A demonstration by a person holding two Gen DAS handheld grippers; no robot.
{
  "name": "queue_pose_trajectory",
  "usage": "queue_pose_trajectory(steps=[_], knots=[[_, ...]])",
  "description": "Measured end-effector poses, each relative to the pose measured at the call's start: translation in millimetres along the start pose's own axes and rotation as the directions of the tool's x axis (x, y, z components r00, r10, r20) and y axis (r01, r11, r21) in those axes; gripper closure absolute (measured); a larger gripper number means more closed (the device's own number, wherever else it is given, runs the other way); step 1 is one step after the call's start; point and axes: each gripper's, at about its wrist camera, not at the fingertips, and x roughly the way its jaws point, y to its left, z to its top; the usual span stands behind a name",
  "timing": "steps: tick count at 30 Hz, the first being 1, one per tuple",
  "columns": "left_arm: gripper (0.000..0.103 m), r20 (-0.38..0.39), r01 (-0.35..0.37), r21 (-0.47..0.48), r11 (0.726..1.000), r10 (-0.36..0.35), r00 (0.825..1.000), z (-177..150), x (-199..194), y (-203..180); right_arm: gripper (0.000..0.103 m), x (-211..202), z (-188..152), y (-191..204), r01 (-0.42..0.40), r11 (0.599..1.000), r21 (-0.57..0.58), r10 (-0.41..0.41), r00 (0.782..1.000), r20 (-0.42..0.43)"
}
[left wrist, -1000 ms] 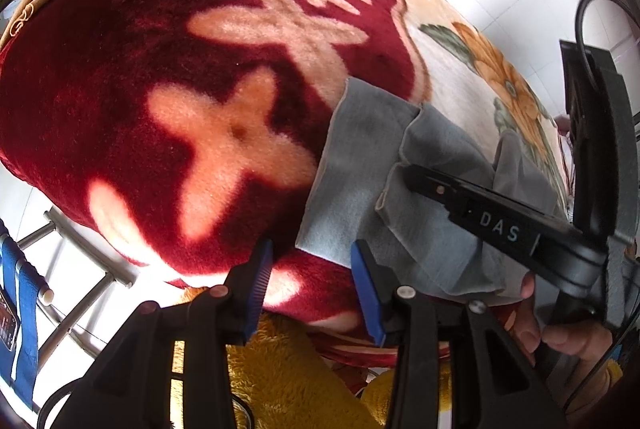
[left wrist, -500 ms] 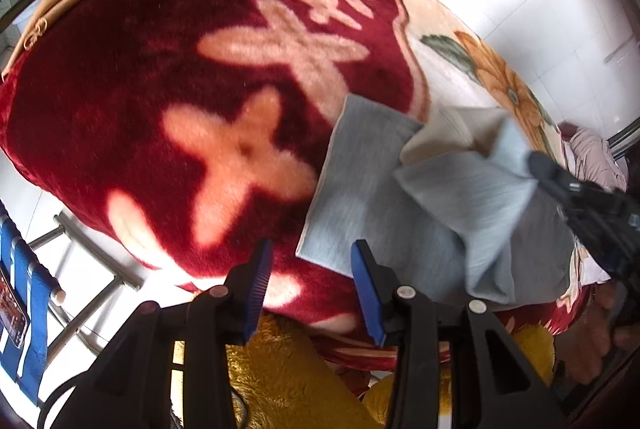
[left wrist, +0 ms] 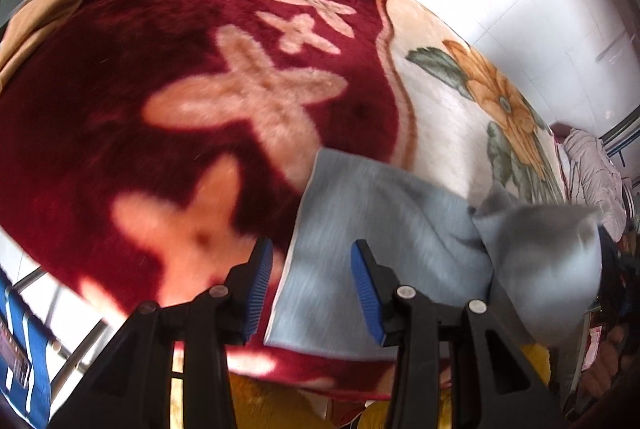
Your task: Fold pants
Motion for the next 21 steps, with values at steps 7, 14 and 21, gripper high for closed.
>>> queue_pose_trajectory(steps=[7,14,21], knots=[[0.061,-0.031,0.023,0.041,0.999,-0.022,0.999,21.1,35.0,-19.2,0.1,-2.2,-0.4,-2.6,-0.013,1.0,-0.003,0.013,1.0,0.009],[0.096,-0.063,0.084,0.106,0.991,-0.077,0.995,16.8,48.9,-43.8,0.1,-2.1,-0.9,-6.0,-0.023,1.0,0.005,0.023,1.0,0.008],[0.099,0.059,-0.016,0.128,0.992,0.009,0.998,11.0,12.8,-38.4,0.1,5.2,0.1,4.4,-0.087,0.996,0.01,0.087,0.996,-0.013]])
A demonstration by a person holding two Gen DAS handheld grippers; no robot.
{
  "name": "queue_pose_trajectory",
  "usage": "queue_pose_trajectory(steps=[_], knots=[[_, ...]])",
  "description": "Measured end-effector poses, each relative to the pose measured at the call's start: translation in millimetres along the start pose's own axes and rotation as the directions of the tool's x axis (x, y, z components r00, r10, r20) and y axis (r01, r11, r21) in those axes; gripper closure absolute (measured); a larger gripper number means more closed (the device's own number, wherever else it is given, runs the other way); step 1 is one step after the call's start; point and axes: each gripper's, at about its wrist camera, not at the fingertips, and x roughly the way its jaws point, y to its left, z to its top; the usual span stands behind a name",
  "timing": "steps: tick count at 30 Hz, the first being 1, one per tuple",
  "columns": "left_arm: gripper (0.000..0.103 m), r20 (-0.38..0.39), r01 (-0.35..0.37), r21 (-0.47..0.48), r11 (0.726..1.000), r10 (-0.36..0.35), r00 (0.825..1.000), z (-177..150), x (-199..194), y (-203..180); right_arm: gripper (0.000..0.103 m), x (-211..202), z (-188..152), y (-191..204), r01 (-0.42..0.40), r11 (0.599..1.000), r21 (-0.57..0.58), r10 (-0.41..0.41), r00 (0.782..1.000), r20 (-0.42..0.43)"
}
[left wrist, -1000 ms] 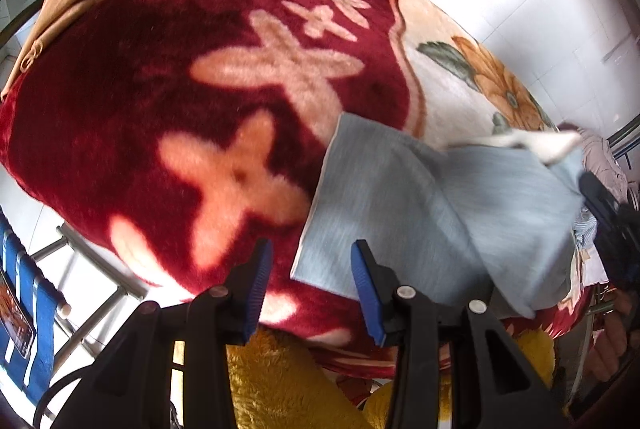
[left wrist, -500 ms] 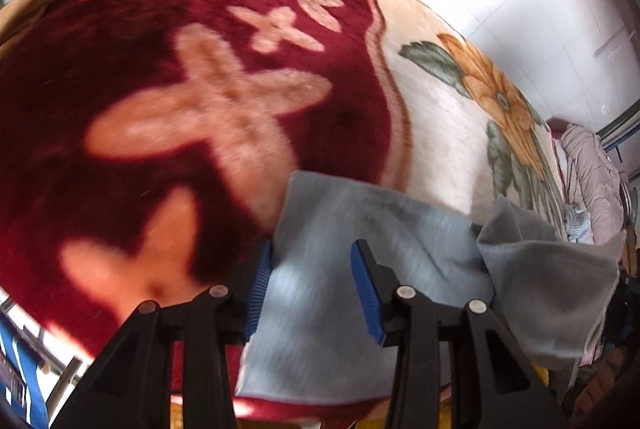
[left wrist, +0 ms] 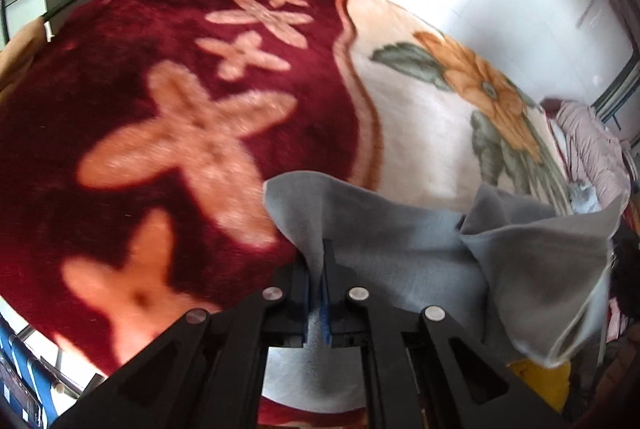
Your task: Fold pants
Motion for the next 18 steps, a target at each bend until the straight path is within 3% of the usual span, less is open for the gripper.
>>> queue_pose_trajectory(steps=[5,10,14,18], knots=[[0.097,-0.038,-0.047,0.054,0.997,0.05,0.998,2.9,13.0,1.8,0.1,32.1,4.9,27.9,-0.049,0.997,-0.055,0.046,0.997,-0.06],[0.081,-0.024,-0.07,-0.012,0.997,0.07,0.997,-1.9,5.5,19.4,0.1,80.9,1.5,45.9,-0.064,0.993,-0.099,0.047,0.986,-0.161],[0.077,-0.001,-0.096,-0.066,0.993,0.096,0.995,-3.9,-13.6,37.2,0.099,125.5,-1.5,50.2,-0.035,0.993,-0.113,0.006,0.969,-0.245],[0.077,0.021,-0.105,-0.117,0.988,0.108,0.994,-9.6,-37.2,51.1,0.097,138.6,-4.6,55.2,0.029,0.991,-0.132,-0.065,0.96,-0.272]])
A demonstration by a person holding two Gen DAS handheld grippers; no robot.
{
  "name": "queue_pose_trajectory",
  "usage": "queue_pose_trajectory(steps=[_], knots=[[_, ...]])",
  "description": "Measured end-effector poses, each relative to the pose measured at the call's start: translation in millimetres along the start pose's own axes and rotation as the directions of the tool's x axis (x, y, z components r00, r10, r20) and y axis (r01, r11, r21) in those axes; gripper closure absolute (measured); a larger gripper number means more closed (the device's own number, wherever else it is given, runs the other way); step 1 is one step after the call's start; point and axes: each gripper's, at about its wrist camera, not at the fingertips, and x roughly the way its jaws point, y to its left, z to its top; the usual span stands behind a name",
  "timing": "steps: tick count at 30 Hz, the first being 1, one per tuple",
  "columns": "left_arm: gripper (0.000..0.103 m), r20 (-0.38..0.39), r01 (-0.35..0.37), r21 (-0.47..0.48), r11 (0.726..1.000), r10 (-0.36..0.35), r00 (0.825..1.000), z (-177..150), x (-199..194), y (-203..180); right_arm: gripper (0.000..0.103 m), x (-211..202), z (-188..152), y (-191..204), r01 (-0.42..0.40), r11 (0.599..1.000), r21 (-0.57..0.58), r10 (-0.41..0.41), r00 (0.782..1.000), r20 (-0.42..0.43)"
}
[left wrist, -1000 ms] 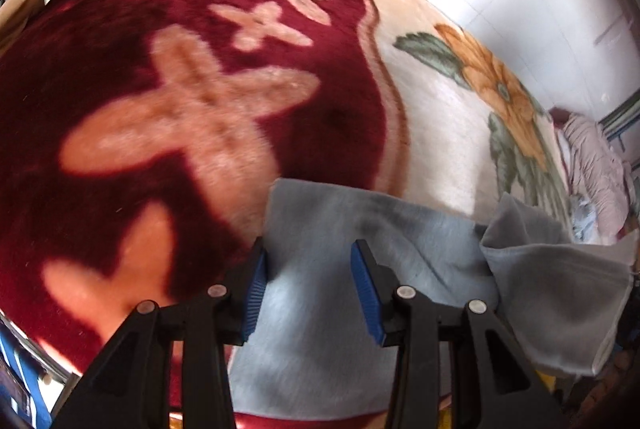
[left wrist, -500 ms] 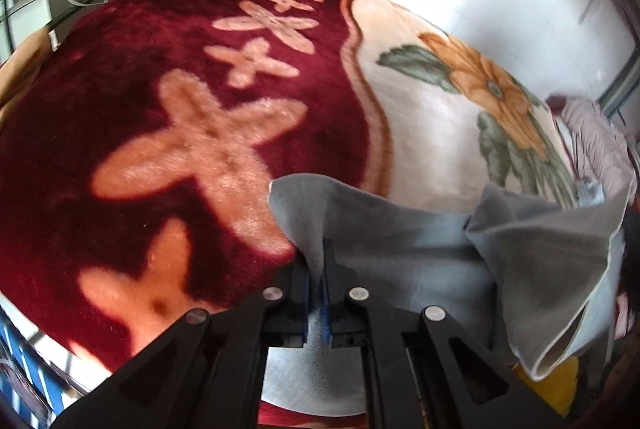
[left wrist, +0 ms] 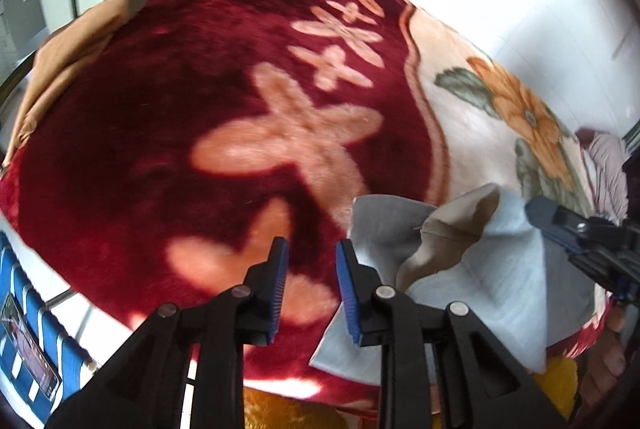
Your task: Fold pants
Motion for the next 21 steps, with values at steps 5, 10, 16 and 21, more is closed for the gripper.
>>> queue_pose_trajectory(steps=[5,10,16,21], knots=[[0.077,-0.001,0.134,-0.076,0.988,-0.134,0.991,-8.0,-21.6,0.1,0.08,-29.7,-4.8,-4.5,0.046,0.999,0.01,-0.046,0.997,0.056],[0.077,-0.014,0.222,-0.088,0.971,-0.224,0.974,-17.7,-32.9,-15.1,0.077,-64.3,-18.5,-19.0,0.14,0.99,-0.001,-0.14,0.988,0.072],[0.073,-0.089,0.247,-0.174,0.953,-0.265,0.96,-39.5,-27.9,-12.7,0.077,-84.1,-51.6,-48.7,0.237,0.971,0.017,-0.237,0.971,0.022],[0.069,-0.156,0.261,-0.241,0.935,-0.303,0.94,-59.9,-15.0,-10.9,0.077,-90.6,-73.6,-69.3,0.288,0.957,0.027,-0.288,0.958,-0.011]])
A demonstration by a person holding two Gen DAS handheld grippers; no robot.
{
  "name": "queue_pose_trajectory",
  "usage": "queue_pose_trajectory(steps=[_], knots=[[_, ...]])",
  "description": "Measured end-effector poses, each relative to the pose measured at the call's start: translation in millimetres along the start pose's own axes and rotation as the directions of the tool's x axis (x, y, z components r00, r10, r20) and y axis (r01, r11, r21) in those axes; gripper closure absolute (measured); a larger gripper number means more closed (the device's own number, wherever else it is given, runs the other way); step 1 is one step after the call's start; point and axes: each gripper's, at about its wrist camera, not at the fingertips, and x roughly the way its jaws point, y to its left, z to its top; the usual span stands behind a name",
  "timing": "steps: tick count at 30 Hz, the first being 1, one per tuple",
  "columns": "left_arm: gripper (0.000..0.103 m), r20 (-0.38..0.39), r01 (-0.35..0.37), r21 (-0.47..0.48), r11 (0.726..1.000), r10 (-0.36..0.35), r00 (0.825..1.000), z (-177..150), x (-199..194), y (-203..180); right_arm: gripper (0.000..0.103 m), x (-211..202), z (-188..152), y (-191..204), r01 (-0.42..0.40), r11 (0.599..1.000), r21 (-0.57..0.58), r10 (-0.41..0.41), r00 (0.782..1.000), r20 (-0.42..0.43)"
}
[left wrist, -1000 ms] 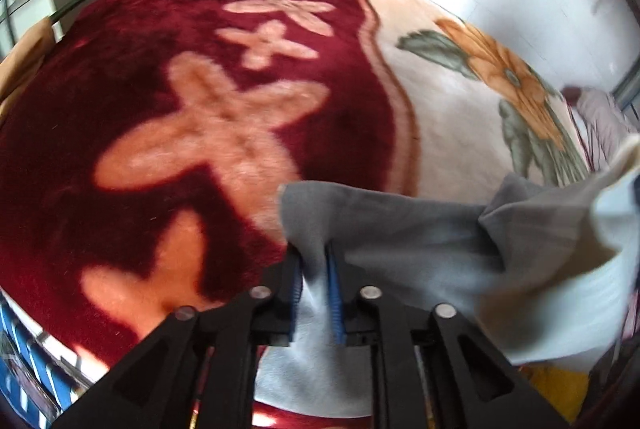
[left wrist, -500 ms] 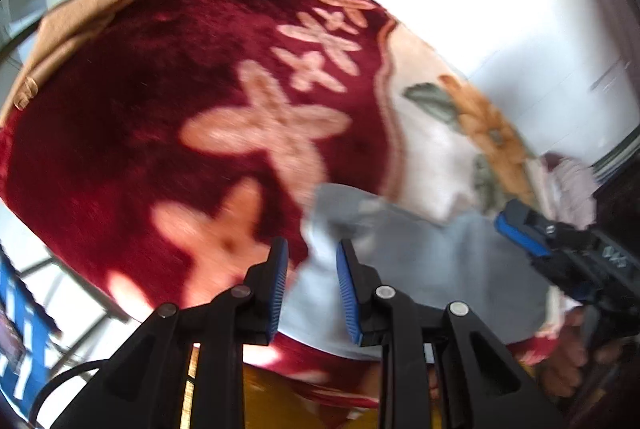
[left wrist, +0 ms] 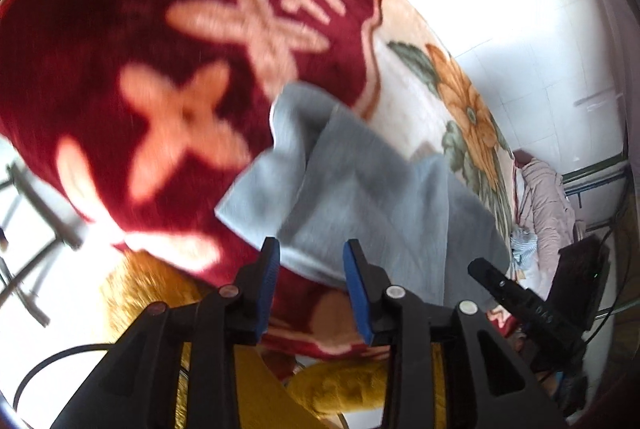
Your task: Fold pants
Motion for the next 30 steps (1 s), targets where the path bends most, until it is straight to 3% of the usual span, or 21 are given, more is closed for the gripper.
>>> queue_pose_trajectory(steps=[5,7,10,15,19,22,24,25,27,30], knots=[[0.066,-0.015,0.069,-0.032,0.997,-0.069,0.997,-5.2,3.6,-5.2,0.077,2.9,-13.7,-14.1,0.009,1.0,0.027,-0.008,1.0,-0.027],[0.057,-0.011,0.092,-0.032,0.995,-0.092,0.996,-5.7,2.7,-9.6,0.077,3.2,-17.6,-17.0,0.015,0.999,0.031,-0.014,0.999,-0.031],[0.052,-0.014,0.106,-0.04,0.994,-0.106,0.994,-7.0,5.2,-16.5,0.077,4.8,-22.0,-19.4,0.024,0.999,0.032,-0.023,0.999,-0.036],[0.049,-0.052,0.165,-0.181,0.97,-0.177,0.983,-12.4,19.0,-10.1,0.077,3.8,-26.5,-22.4,0.013,0.999,0.042,-0.011,0.999,-0.037],[0.049,-0.075,0.152,-0.224,0.963,-0.173,0.982,-12.3,32.2,-8.6,0.077,-0.2,-27.6,-24.8,0.005,0.999,0.047,-0.004,1.0,-0.023],[0.049,-0.028,0.137,-0.245,0.96,-0.149,0.989,-2.9,38.2,-8.0,0.077,-1.9,-28.3,-27.7,-0.002,0.998,0.056,0.003,1.0,-0.018],[0.054,0.01,0.153,-0.259,0.954,-0.156,0.988,5.5,40.8,-8.0,0.077,-1.8,-28.7,-28.5,-0.003,0.998,0.063,0.004,1.0,-0.02],[0.071,0.019,0.168,-0.257,0.952,-0.169,0.985,9.1,41.7,-9.2,0.077,-2.4,-29.1,-29.0,-0.004,0.998,0.065,0.005,1.0,-0.018],[0.096,0.017,0.19,-0.212,0.959,-0.191,0.982,15.6,40.7,-16.8,0.077,-3.5,-29.1,-29.7,-0.005,0.998,0.067,0.006,1.0,-0.014],[0.097,0.108,0.189,-0.074,0.979,-0.181,0.978,18.5,14.0,-38.7,0.077,-4.3,-28.8,-31.6,-0.008,0.997,0.073,0.008,1.0,-0.008]])
